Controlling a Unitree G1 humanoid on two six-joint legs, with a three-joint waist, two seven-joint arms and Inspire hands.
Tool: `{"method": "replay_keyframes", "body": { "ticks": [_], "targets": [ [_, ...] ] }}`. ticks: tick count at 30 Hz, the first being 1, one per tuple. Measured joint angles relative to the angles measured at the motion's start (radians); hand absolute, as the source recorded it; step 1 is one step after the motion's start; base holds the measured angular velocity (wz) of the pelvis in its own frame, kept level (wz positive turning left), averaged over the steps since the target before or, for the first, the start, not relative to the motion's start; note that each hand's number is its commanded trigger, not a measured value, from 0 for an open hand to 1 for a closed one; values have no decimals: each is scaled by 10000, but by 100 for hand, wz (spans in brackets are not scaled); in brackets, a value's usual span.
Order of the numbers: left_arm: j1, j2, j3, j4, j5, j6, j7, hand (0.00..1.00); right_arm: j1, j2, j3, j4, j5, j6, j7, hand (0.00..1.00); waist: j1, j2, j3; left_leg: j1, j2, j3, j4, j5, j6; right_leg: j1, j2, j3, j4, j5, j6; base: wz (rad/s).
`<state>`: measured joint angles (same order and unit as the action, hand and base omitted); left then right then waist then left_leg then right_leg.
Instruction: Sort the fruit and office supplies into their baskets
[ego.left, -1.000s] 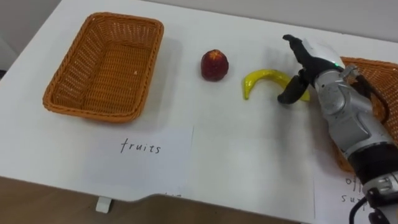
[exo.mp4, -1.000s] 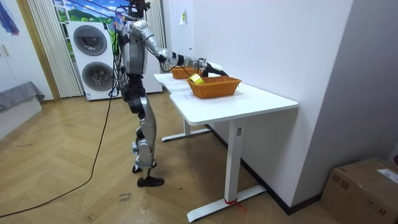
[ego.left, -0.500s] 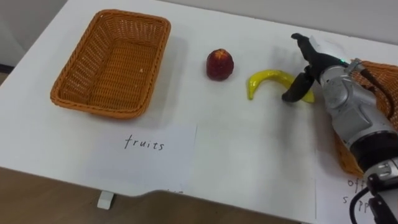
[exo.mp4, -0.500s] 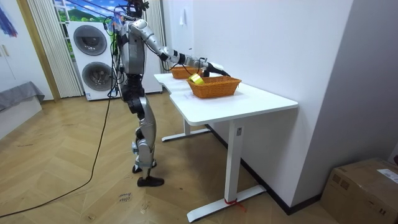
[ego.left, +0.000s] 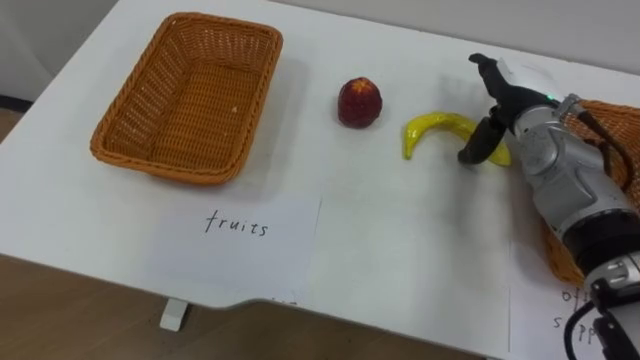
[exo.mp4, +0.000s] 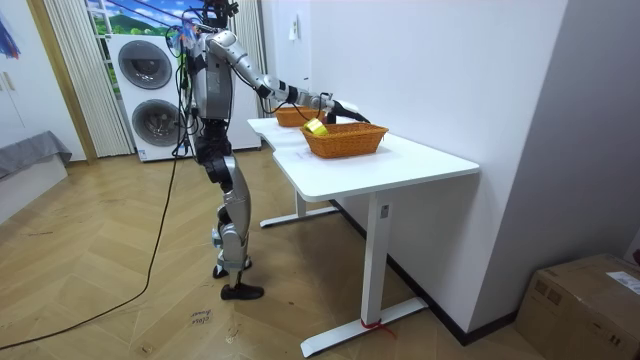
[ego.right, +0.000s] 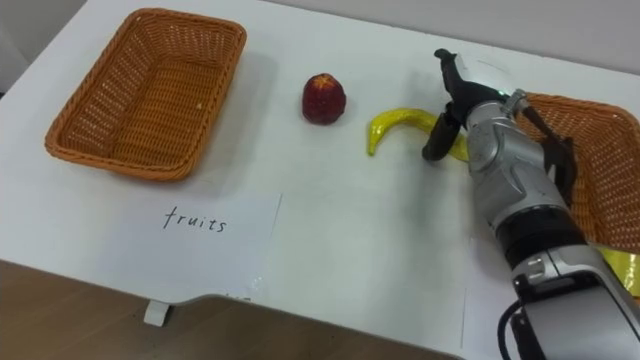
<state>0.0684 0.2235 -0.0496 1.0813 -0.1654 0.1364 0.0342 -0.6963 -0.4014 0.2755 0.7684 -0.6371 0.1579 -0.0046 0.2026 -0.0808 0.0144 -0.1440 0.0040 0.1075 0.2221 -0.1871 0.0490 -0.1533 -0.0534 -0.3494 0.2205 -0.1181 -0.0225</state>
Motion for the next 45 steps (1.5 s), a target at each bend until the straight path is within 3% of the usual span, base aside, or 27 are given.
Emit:
{"method": "replay_keyframes", "body": {
  "ticks": [10,18,33,45],
  "targets": [
    [0,144,-723,4,-4,-139,32,0,-142,-497,1030,-31,4,-200,355,0,277,-121,78,-5,6,-58,-3,29,-26,4,5,-56,-1,17,-28,2],
    [14,318,-748,0,29,-142,63,0,-370,-727,1442,429,440,-263,923,0,501,-218,132,-12,-32,-227,15,60,-9,81,-48,-266,2,18,-27,6],
    [-64,396,-835,6,47,-144,60,0,-374,-811,1464,615,448,-267,1725,0,516,-172,162,-5,-55,-294,6,140,-10,161,-126,-499,1,34,-53,2],
    [-337,395,-930,395,91,-109,43,0,-314,-813,1749,949,433,-246,2766,0,513,-167,166,-56,-58,-277,1,204,-40,76,-142,-438,6,130,-145,-1]
  ]
}}
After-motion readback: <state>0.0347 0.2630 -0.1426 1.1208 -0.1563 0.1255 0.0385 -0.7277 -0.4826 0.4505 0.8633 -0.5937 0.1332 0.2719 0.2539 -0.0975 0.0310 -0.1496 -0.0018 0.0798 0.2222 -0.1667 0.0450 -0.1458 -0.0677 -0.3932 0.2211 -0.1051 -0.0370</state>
